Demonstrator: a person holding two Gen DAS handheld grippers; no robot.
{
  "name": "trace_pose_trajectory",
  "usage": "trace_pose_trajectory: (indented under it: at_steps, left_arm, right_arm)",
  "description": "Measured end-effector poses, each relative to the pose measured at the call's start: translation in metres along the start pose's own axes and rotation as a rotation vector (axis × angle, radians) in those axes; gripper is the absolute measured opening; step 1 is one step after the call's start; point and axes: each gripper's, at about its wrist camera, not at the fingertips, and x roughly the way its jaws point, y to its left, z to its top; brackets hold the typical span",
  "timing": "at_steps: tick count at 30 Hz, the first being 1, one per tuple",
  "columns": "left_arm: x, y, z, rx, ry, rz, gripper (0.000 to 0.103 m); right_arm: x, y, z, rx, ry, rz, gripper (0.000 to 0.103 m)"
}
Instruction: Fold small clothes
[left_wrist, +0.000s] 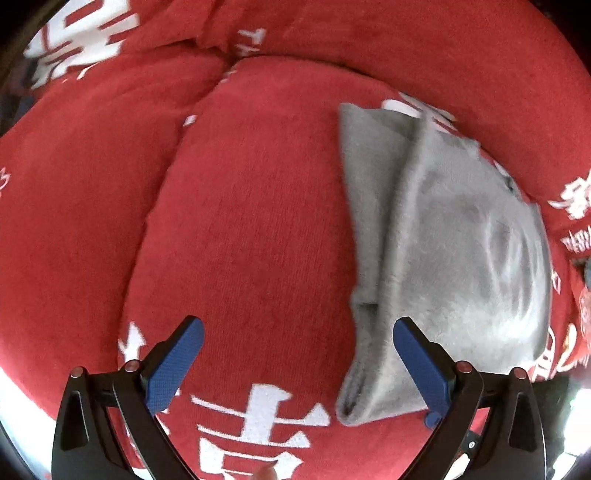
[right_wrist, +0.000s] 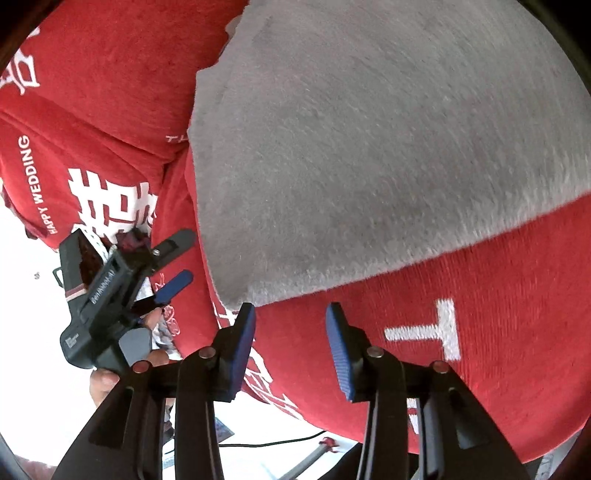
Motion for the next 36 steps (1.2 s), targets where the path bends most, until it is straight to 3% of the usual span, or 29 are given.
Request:
trace_pose_trajectory:
  at_steps: [4,8,17,19,20,25,30,36]
  left_arm:
    - [-0.001,0.004,0.002,0.011,-0.011,0.023,0.103]
    - [0.004,0.009,0.001,-0.027,0.042,-0.101,0.103]
    - [0.009,0.009,0.007,-0.078,0.078,-0.315,0.103]
    - [0.013,0.009,0.011,-0.083,0.097,-0.358,0.103]
    - [0.016,0.009,0.013,-0.091,0.108,-0.385,0.103]
    - [0.026,-0.001,0.026,-0.115,0.162,-0.564,0.103]
    - [0.043,-0.025,0.048,-0.109,0.215,-0.692,0.103]
    - [0.041,-0.071,0.069,-0.008,0.182,-0.657,0.102]
  right_arm:
    - [0.001,-0.011,-0.001,0.064,-0.038,0.063,0.043]
    - [0.000,-0.017,-0.002,0.100,-0.080,0.112,0.043]
    - [0.016,-0.008,0.016,0.182,-0.176,0.223,0.045]
    - [0.018,-0.008,0.021,0.213,-0.155,0.229,0.032]
    - [0.017,-0.008,0.022,0.224,-0.147,0.234,0.009]
    - [-0.014,0.007,0.029,0.165,-0.159,0.364,0.008]
    - [-0.037,0.031,0.038,0.064,-0.159,0.371,0.008]
    - [-0.030,0.048,0.037,0.000,-0.130,0.311,0.008]
